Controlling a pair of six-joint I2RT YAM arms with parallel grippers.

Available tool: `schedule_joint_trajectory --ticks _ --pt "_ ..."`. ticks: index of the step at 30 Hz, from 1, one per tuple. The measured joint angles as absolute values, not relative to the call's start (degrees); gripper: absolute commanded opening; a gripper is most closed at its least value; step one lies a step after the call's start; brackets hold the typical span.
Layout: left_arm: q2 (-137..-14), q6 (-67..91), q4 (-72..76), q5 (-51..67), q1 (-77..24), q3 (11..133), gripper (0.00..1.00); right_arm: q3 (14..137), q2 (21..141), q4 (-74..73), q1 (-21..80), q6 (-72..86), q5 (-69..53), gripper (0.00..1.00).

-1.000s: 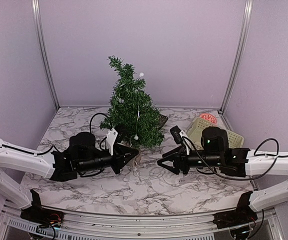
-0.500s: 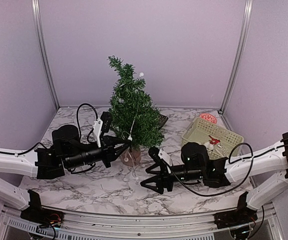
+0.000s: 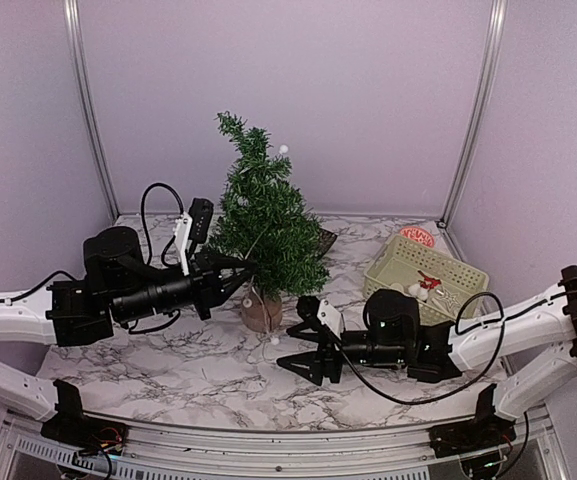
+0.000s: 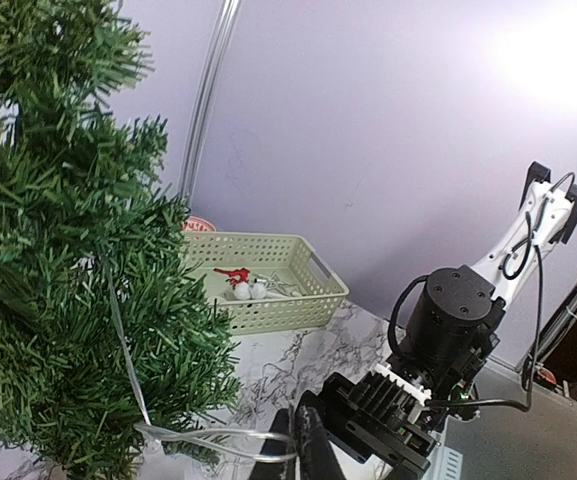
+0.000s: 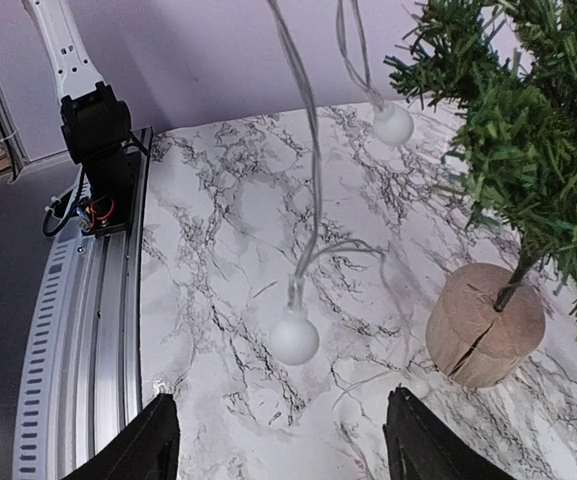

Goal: Decorate the small christmas tree

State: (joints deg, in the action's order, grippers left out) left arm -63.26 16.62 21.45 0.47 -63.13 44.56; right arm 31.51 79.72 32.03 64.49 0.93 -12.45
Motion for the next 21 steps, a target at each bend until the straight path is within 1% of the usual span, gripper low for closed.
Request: schedule_joint_trajectory --ticks 4,9,14,21 --pt "-61.23 16.25 16.86 2.63 -63.18 47.83 0.00 29.54 75.99 31.16 64.51 -3.25 -10.85 0.72" --pt "-59.57 15.51 10.44 3.60 -63.18 52.86 0.00 29.28 76.40 31.79 64.51 -5.87 -9.80 0.73" --pt "-59.05 15.00 7.18 3.57 -63.18 57.49 0.00 30.96 81.84 35.42 64.51 -5.85 -10.90 0.73" --pt "-59.05 14.96 5.69 2.90 -63.18 60.84 0.00 34.70 91.33 44.93 64.51 -4.40 -13.43 0.71"
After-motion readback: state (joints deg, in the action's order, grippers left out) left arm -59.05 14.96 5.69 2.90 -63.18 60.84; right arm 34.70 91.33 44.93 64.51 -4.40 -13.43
